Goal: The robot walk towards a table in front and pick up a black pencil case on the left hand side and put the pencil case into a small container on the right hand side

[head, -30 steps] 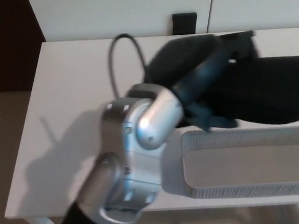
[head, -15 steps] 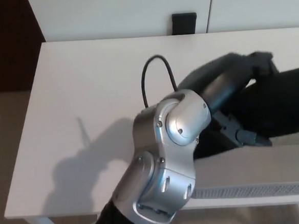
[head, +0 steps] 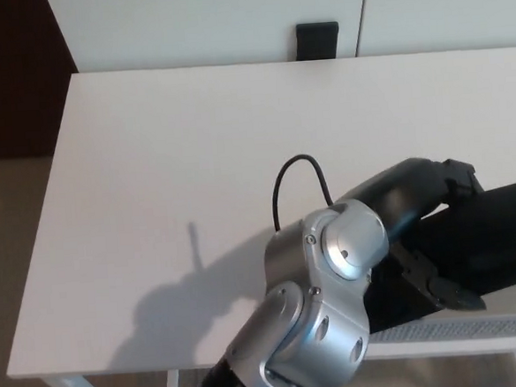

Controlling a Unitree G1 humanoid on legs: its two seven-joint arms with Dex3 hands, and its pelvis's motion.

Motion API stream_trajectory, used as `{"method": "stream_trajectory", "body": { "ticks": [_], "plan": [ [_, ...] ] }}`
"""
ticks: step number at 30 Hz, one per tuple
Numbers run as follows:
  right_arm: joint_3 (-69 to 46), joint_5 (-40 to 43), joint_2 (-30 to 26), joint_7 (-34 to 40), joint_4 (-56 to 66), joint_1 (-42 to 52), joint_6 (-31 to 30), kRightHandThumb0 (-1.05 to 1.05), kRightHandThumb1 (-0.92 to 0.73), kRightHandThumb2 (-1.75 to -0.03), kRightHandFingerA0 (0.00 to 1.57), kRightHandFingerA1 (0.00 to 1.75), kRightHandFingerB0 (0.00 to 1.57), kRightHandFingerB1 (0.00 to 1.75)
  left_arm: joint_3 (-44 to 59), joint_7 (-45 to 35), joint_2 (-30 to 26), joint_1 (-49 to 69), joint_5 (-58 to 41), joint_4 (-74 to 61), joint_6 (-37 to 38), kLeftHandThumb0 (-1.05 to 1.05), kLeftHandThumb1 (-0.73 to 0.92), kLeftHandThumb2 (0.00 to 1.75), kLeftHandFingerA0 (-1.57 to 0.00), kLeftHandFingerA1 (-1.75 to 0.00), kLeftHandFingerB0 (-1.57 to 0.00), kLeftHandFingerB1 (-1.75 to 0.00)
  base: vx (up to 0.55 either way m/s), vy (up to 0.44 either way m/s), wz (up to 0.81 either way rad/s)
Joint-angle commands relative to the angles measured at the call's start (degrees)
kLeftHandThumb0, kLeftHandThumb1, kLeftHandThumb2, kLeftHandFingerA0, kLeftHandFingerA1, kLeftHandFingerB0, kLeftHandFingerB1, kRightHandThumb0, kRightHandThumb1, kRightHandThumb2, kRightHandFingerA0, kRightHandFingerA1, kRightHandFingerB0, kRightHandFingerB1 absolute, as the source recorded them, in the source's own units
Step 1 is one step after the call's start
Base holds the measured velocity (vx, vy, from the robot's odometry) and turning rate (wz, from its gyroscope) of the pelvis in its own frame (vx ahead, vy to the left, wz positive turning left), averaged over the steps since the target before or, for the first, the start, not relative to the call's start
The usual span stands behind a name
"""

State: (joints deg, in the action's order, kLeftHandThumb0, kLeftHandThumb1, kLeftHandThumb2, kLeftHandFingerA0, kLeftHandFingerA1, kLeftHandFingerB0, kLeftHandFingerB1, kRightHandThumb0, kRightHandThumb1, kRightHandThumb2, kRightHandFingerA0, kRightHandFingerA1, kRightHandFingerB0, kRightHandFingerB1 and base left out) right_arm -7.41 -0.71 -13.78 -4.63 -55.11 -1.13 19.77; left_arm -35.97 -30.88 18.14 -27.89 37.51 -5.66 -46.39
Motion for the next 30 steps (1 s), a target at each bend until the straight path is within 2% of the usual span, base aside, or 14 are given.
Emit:
{"method": "stream_trajectory", "body": {
  "ticks": [1, 7, 8, 9, 10, 11, 12, 13, 14, 15, 16, 18, 19, 30],
  "plan": [
    [-0.06, 0.12, -0.98, -1.04, -1.38, -1.11, 1.95, -0.43, -0.66, -0.59, 0.5, 0.44, 0.41, 0.34, -1.19, 3.47, 10.08, -2.68, -4.17, 0.37, -5.18, -0.31, 0.58, 0.56, -0.78, -1.75, -0.67, -1.66, 0.0, 0.0, 0.0],
    [0.13, -0.08, -0.91, -0.83, -1.81, -1.12, 2.47, -0.42, -0.66, -0.59, 0.5, 0.44, 0.41, 0.34, -1.65, 4.68, 9.69, -3.07, -5.47, -0.28, -6.2, -0.31, 0.58, 0.55, -0.77, -1.75, -0.66, -1.66, 0.0, 0.0, 0.0],
    [0.13, -0.08, -0.93, -0.84, -1.96, -1.18, 2.37, -0.42, -0.65, -0.59, 0.5, 0.47, 0.42, 0.35, -2.27, 5.97, 9.31, -2.67, -5.07, -0.49, -4.9, -0.36, 0.54, 0.59, -0.79, -1.65, -0.71, -1.58, 0.0, 0.0, 0.0],
    [0.19, -0.18, -0.9, -0.62, -1.98, -1.13, 2.43, -0.44, -0.63, -0.59, 0.5, 0.49, 0.42, 0.35, -3.18, 7.15, 8.81, -2.88, -4.12, -0.63, -4.6, -0.5, 0.45, 0.81, -0.94, -1.31, -0.76, -1.18, 0.0, 0.0, 0.0],
    [0.21, -0.23, -0.88, -0.52, -1.98, -1.1, 2.49, -0.44, -0.63, -0.59, 0.5, 0.49, 0.42, 0.35, -3.48, 7.48, 8.65, -3.06, -3.85, -0.66, -4.73, -0.5, 0.45, 0.81, -0.94, -1.31, -0.76, -1.18, 0.0, 0.0, 0.0],
    [0.22, -0.28, -0.83, -0.15, -2.01, -1.11, 2.45, -0.43, -0.64, -0.59, 0.52, 0.5, 0.44, 0.36, -4.21, 8.33, 7.88, -3.07, -3.56, -0.89, -3.44, -0.51, 0.52, 0.56, -0.77, -1.19, -0.77, -0.9, 0.0, 0.0, 0.0],
    [0.46, -0.58, -1.02, -0.09, -2.16, -1.13, 2.51, -0.44, -0.64, -0.59, 0.5, 0.5, 0.43, 0.35, -5.59, 8.02, 6.01, -3.99, -2.77, -1.26, -1.91, -0.62, 0.52, 0.57, -0.72, -0.8, -0.68, -0.48, 0.0, 0.0, 0.0],
    [0.57, -0.7, -1.1, -0.08, -2.25, -1.15, 2.56, -0.44, -0.64, -0.59, 0.5, 0.5, 0.43, 0.35, -6.21, 7.96, 5.19, -4.43, -2.57, -1.44, -1.37, -0.62, 0.52, 0.57, -0.72, -0.8, -0.68, -0.48, 0.0, 0.0, 0.0],
    [0.7, -0.74, -1.22, -0.27, -2.25, -1.17, 2.46, -0.43, -0.65, -0.59, 0.48, 0.46, 0.43, 0.34, -6.94, 7.39, 3.58, -5.01, -2.65, -1.71, 0.31, -0.68, 0.43, 0.82, -0.56, -0.66, -0.52, -0.52, 0.0, 0.0, 0.0],
    [0.7, -0.6, -1.18, -0.45, -2.21, -1.15, 2.82, -0.43, -0.65, -0.59, 0.49, 0.47, 0.43, 0.34, -7.74, 6.31, 1.93, -5.98, -2.39, -1.99, 0.8, -0.71, 0.53, 0.57, -0.45, -0.45, -0.42, -0.34, 0.0, 0.0, 0.0],
    [0.88, -0.73, -1.29, -0.73, -2.34, -1.15, 3.62, -0.41, -0.67, -0.6, 0.46, 0.44, 0.43, 0.34, -8.88, 5.99, 0.42, -6.71, -1.48, -2.19, 1.67, -0.82, 0.54, 0.58, -0.19, -0.32, -0.17, -0.27, 0.0, 0.0, 0.0],
    [1.24, -0.87, -1.63, -1.76, -2.91, -1.15, 5.68, -0.4, -0.68, -0.61, 0.43, 0.42, 0.42, 0.35, -11.27, 5.34, -2.46, -7.98, 0.12, -2.81, 3.16, -0.84, 0.54, 0.57, -0.05, -0.28, -0.08, -0.26, 0.0, 0.0, 0.0],
    [1.12, -0.61, -1.62, -2.06, -3.18, -1.31, 5.95, -0.41, -0.67, -0.6, 0.41, 0.41, 0.44, 0.35, -11.74, 5.17, -3.15, -8.25, 0.18, -3.2, 3.33, -0.79, 0.46, 0.87, -0.03, -0.09, -0.09, -0.13, 0.0, 0.0, 0.0],
    [1.74, -1.26, -2.48, -2.28, -5.03, -2.76, 5.9, -0.48, -0.67, -0.6, 0.39, 0.41, 0.52, 0.37, -14.35, 5.8, -7.44, -9.33, -0.08, -4.92, 5.03, -0.82, 0.48, 0.89, -0.05, -0.03, -0.09, -0.11, 0.0, 0.0, 0.0]
  ]
}}
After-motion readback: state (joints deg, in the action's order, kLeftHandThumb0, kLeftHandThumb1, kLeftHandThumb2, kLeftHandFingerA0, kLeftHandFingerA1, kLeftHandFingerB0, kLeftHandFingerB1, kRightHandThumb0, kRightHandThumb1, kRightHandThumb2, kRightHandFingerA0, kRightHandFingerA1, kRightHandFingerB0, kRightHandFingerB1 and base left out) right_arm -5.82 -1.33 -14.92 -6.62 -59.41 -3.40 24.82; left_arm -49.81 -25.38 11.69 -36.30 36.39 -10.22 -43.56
